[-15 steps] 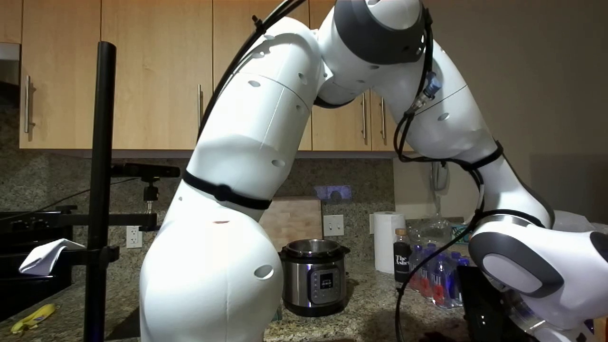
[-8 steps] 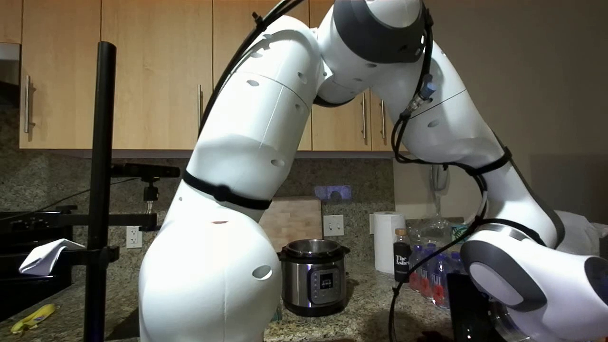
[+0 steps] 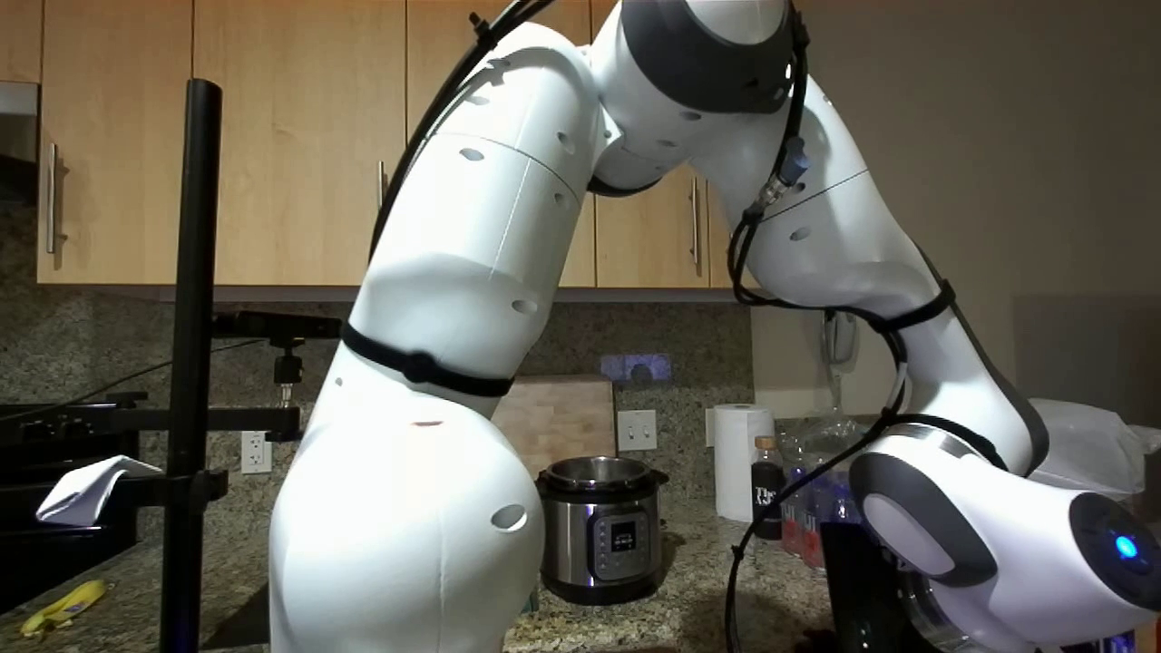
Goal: Pick up the lid and put it on the cooker
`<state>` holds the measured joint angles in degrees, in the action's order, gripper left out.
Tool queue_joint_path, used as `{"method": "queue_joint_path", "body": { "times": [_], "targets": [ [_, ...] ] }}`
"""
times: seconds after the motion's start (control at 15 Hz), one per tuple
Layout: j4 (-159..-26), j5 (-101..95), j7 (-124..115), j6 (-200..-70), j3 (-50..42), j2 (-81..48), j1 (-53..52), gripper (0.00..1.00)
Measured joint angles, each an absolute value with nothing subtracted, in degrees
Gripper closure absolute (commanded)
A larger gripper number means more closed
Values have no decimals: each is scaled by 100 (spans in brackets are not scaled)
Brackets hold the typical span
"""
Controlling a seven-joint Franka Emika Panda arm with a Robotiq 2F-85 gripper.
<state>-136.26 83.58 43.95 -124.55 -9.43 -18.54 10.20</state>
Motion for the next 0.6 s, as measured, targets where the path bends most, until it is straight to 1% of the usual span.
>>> {"method": "queue_joint_path", "body": {
  "times": [0.07, 0.2, 0.6],
  "targets": [
    [-13650, 8379, 4493, -12454, -929, -1854, 997, 41],
    [-13697, 8409, 4646, -12454, -919, -1854, 953, 55],
    [-13768, 8525, 4883, -12455, -926, -1889, 948, 92]
  ]
}}
